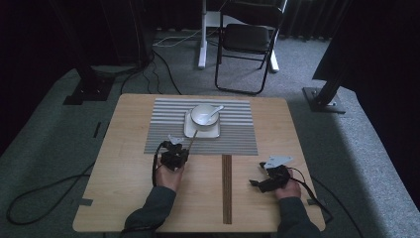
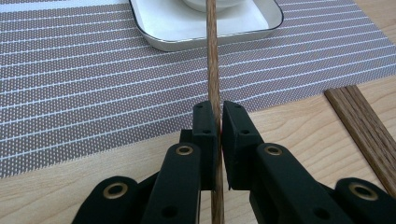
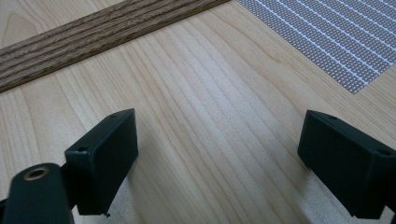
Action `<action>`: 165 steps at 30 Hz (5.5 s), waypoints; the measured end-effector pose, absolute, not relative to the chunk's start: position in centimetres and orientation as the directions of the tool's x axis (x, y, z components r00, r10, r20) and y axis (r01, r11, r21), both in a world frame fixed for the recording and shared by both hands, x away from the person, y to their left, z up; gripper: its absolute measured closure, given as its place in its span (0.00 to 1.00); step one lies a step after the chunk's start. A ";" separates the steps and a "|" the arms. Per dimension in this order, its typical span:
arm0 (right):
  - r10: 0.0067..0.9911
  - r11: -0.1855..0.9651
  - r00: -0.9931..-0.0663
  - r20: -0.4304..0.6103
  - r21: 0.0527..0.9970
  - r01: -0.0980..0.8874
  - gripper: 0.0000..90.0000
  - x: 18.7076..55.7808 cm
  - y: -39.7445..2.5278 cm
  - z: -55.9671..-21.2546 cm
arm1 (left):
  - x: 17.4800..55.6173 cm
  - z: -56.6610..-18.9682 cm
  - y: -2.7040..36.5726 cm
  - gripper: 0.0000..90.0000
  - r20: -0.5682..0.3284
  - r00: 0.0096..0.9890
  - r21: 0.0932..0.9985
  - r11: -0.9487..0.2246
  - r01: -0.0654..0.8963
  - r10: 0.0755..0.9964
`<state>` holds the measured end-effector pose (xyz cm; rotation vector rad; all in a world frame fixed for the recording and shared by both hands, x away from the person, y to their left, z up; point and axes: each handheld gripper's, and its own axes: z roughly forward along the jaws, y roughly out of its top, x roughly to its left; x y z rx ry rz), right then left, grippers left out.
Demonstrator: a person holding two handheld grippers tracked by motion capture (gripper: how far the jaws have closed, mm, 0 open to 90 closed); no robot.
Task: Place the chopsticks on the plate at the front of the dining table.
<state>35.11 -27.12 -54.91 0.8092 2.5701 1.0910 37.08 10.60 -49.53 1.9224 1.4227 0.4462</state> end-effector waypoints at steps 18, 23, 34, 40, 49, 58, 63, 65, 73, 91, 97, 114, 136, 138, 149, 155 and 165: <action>0.573 0.569 -0.820 0.001 0.719 0.398 0.13 35.1 -27.1 -54.9 | 37.4 -49.5 10.9 0.94 -0.128 0.334 0.700 -0.154 0.698 0.934; 0.572 0.569 -0.820 0.000 0.719 0.398 0.13 35.1 -27.1 -54.9 | 37.6 -49.3 11.0 0.94 -0.129 0.332 0.702 -0.151 0.696 0.934; 0.572 0.569 -0.820 0.001 0.719 0.398 0.13 35.1 -27.1 -54.9 | 38.0 -48.9 11.4 0.94 -0.132 0.320 0.703 -0.139 0.697 0.938; 0.573 0.569 -0.820 0.000 0.719 0.398 0.13 35.1 -27.1 -54.9 | 38.2 -48.6 11.7 0.94 -0.131 0.313 0.708 -0.132 0.694 0.941; 0.572 0.569 -0.820 0.000 0.719 0.398 0.13 35.1 -27.1 -54.9 | 38.6 -48.7 12.0 0.94 -0.131 0.298 0.705 -0.123 0.698 0.945; 0.573 0.570 -0.820 0.000 0.719 0.398 0.13 35.1 -27.1 -54.9 | 39.0 -48.7 12.1 0.94 -0.123 0.291 0.704 -0.123 0.700 0.949; 0.573 0.569 -0.820 0.000 0.719 0.398 0.13 35.1 -27.1 -54.9 | 39.3 -48.5 12.2 0.94 -0.109 0.286 0.708 -0.127 0.695 0.952; 0.573 0.569 -0.820 0.000 0.719 0.398 0.13 35.1 -27.1 -54.9 | 39.3 -48.4 12.3 0.94 -0.109 0.285 0.708 -0.127 0.694 0.952; 0.572 0.569 -0.820 0.000 0.719 0.398 0.13 35.1 -27.1 -54.9 | 39.7 -48.4 12.3 0.94 -0.108 0.277 0.707 -0.122 0.697 0.955; 0.573 0.569 -0.820 0.001 0.719 0.398 0.13 35.1 -27.1 -54.9 | 40.6 -48.2 12.9 0.94 -0.097 0.264 0.704 -0.121 0.700 0.959; 0.573 0.569 -0.820 0.001 0.719 0.399 0.13 35.1 -27.1 -54.9 | 40.9 -48.2 12.9 0.94 -0.099 0.259 0.702 -0.117 0.703 0.961; 0.573 0.569 -0.820 0.001 0.719 0.398 0.13 35.1 -27.1 -54.9 | 41.9 -48.4 13.1 0.94 -0.103 0.243 0.696 -0.105 0.710 0.965; 0.573 0.569 -0.820 0.000 0.719 0.398 0.13 35.1 -27.1 -54.9 | 42.7 -48.5 13.4 0.94 -0.104 0.228 0.690 -0.095 0.717 0.968; 0.573 0.569 -0.820 0.001 0.719 0.398 0.13 35.1 -27.1 -54.9 | 42.8 -48.4 13.4 0.94 -0.102 0.229 0.691 -0.096 0.716 0.968; 0.573 0.570 -0.820 0.000 0.719 0.398 0.13 35.1 -27.1 -54.9 | 43.1 -48.2 13.3 0.94 -0.101 0.226 0.693 -0.094 0.715 0.969; 0.573 0.569 -0.820 0.001 0.719 0.398 0.13 35.1 -27.1 -54.9 | 43.2 -48.1 13.2 0.94 -0.102 0.226 0.693 -0.094 0.715 0.969; 0.573 0.569 -0.820 0.001 0.719 0.398 0.13 35.1 -27.1 -54.9 | 43.6 -48.4 12.8 0.94 -0.107 0.223 0.688 -0.089 0.720 0.969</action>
